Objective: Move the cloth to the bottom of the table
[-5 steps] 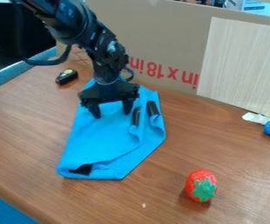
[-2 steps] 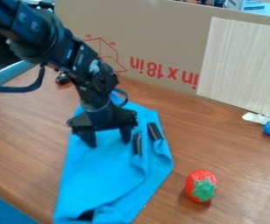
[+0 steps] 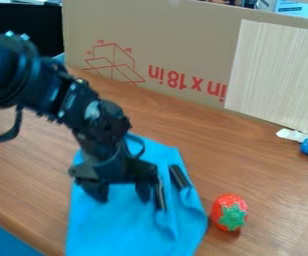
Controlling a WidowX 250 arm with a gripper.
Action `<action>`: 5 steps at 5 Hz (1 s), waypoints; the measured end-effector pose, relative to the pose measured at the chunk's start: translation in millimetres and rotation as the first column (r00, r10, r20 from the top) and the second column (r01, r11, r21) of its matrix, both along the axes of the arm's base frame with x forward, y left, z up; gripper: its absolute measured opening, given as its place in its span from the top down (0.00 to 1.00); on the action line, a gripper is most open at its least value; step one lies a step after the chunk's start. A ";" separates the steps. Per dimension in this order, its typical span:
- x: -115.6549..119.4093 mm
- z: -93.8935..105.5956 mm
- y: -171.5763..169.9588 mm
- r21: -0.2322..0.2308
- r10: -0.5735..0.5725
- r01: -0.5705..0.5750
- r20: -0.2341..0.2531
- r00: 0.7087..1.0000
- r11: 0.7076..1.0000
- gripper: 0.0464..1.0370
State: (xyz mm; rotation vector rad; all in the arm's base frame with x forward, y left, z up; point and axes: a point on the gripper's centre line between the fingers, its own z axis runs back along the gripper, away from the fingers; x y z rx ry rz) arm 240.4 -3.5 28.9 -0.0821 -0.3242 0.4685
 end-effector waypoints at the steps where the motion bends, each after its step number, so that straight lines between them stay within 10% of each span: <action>1: 15.3 2.5 2.2 0.004 0.027 -0.027 0.014 1.000 1.000 0.04; 5: 132.2 4.4 58.4 -0.035 0.382 -0.381 0.018 0.924 0.924 0.04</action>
